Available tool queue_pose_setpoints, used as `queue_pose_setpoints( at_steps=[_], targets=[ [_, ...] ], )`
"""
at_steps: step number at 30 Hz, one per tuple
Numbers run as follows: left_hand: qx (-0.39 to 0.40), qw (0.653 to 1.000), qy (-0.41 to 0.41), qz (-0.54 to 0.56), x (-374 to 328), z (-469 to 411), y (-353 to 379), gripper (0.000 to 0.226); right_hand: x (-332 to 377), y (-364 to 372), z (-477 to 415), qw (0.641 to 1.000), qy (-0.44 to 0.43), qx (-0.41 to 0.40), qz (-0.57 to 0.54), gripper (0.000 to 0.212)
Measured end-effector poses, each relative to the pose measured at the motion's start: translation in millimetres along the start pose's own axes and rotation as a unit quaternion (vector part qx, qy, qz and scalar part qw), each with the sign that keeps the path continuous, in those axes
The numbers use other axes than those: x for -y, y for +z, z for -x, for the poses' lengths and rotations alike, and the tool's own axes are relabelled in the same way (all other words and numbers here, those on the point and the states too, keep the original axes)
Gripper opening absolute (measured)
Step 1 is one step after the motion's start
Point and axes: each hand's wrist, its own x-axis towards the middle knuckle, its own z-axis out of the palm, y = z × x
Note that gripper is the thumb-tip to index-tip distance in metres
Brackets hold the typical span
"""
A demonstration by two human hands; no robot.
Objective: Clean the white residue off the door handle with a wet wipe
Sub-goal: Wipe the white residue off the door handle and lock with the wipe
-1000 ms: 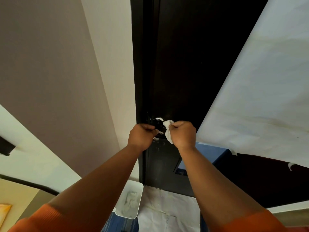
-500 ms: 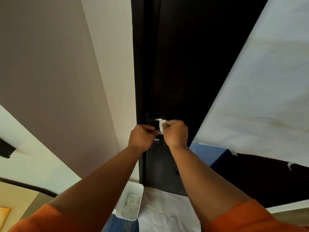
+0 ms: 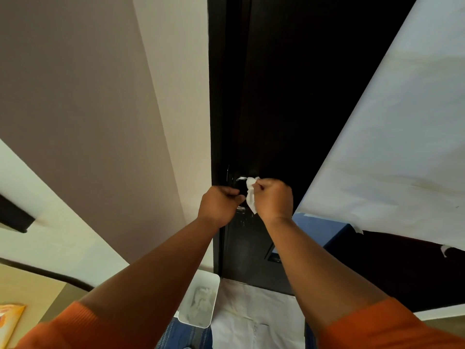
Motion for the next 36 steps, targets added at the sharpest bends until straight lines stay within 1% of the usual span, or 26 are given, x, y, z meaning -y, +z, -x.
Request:
queue_pose_setpoints(
  at_steps=[2,4,6,9,12,14,17,19,21,25,29,31,34,36],
  targets=[
    [0.000,1.000,0.001,0.001,0.4,0.9,0.5,0.032,2.2,1.6,2.9,1.000,0.010,-0.014,0.005,0.020],
    [-0.004,1.000,0.001,0.001,0.0,1.3,0.0,0.031,10.6,4.0,4.7,1.000,0.008,-0.024,-0.002,0.020],
    [-0.003,1.000,0.005,-0.005,0.0,-0.4,-0.3,0.027,19.9,7.0,3.4,1.000,-0.008,-0.020,0.009,0.023],
    [0.002,1.000,0.010,-0.009,0.1,-0.3,-0.4,0.020,27.6,7.3,-0.8,0.997,-0.053,0.002,0.061,0.027],
    [-0.001,1.000,0.006,-0.001,0.0,0.6,-0.4,0.023,19.6,0.4,-2.2,0.994,-0.076,0.013,0.079,0.030],
    [0.001,1.000,0.000,0.009,-0.7,2.1,-1.3,0.028,5.1,-6.4,-2.7,0.993,-0.060,0.034,0.097,0.030],
    [0.006,1.000,-0.003,0.020,-0.1,2.2,-2.6,0.029,-29.4,-17.0,-6.2,0.990,0.010,0.089,0.105,0.023],
    [0.005,1.000,-0.008,0.027,-0.4,2.2,-2.1,0.029,-45.8,-26.3,-6.2,0.993,0.048,0.075,0.083,0.022],
    [0.001,0.999,-0.013,0.031,-0.8,1.6,-0.7,0.028,-51.4,-31.1,-7.8,0.994,0.068,0.062,0.061,0.022],
    [0.002,0.999,-0.016,0.034,-1.1,3.1,1.2,0.029,-31.0,-23.4,-14.5,0.988,0.100,0.115,0.002,0.020],
    [0.004,1.000,-0.012,0.027,-1.2,4.2,1.3,0.031,4.4,-11.3,-17.2,0.984,0.126,0.117,-0.040,0.028],
    [0.001,1.000,-0.008,0.028,-1.2,5.3,1.3,0.031,10.3,-6.9,-9.4,0.988,0.107,0.103,-0.051,0.029],
    [-0.002,0.999,-0.003,0.032,-1.6,7.3,2.6,0.030,8.8,-4.2,9.2,0.995,0.040,0.069,-0.064,0.018],
    [-0.003,0.999,-0.003,0.032,-1.8,8.6,2.5,0.031,7.4,0.7,14.9,0.997,0.003,0.051,-0.056,0.022]
  ],
)
